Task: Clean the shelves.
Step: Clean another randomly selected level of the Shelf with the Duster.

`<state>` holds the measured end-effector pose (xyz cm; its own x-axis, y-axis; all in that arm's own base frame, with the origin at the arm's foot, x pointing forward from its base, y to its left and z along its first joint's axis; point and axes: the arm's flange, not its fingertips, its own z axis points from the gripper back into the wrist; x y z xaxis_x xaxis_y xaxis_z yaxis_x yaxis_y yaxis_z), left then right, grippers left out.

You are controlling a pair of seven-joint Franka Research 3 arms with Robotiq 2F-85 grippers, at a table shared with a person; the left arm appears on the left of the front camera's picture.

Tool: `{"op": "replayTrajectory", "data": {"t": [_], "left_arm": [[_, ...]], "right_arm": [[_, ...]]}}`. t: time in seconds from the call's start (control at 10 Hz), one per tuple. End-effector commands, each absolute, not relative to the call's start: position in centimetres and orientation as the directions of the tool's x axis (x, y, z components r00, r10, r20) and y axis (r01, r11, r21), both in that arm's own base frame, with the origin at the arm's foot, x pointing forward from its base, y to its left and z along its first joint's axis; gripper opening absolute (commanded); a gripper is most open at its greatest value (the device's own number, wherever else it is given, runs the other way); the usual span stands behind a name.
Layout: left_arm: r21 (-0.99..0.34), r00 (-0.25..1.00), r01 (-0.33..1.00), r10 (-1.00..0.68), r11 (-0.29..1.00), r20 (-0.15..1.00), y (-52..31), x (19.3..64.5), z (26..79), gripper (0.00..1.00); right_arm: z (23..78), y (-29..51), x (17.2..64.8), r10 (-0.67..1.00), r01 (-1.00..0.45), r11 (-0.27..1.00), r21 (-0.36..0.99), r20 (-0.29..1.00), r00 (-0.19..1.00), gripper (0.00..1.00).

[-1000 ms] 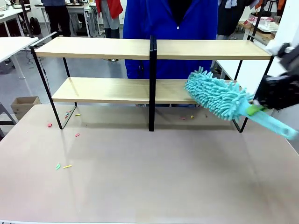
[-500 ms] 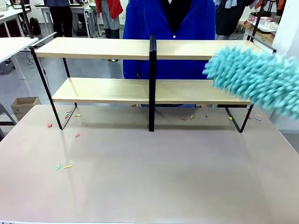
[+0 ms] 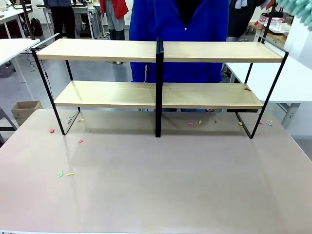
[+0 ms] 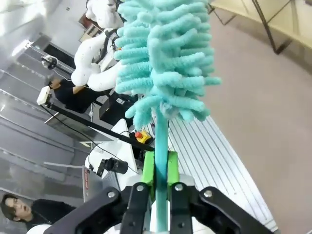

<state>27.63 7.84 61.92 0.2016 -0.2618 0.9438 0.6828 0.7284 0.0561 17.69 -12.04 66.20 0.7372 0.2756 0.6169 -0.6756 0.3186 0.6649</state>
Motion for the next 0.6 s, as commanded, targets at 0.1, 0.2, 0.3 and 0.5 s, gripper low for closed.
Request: {"op": "replayTrajectory", "data": {"t": [0.1,0.2,0.3,0.5], "left_arm": [[0.057,0.195,0.688,-0.261,0.723,0.946,7.8,27.7,61.8,1.00],[0.057,0.195,0.688,-0.261,0.723,0.946,7.8,27.7,61.8,1.00],[0.057,0.195,0.688,-0.261,0.723,0.946,7.8,27.7,61.8,1.00],[0.057,0.195,0.688,-0.261,0.723,0.946,7.8,27.7,61.8,1.00]], "right_arm": [[66.2,-12.0,17.7,0.276,-0.676,0.319,0.665,0.617,0.737,0.12],[64.8,-10.3,18.3,0.276,-0.601,0.448,0.662,0.538,0.797,0.12],[61.9,-7.1,20.2,0.313,-0.509,0.567,0.647,0.403,0.860,0.12],[58.5,-3.6,23.7,0.328,-0.453,0.631,0.630,0.312,0.892,0.12]]}}
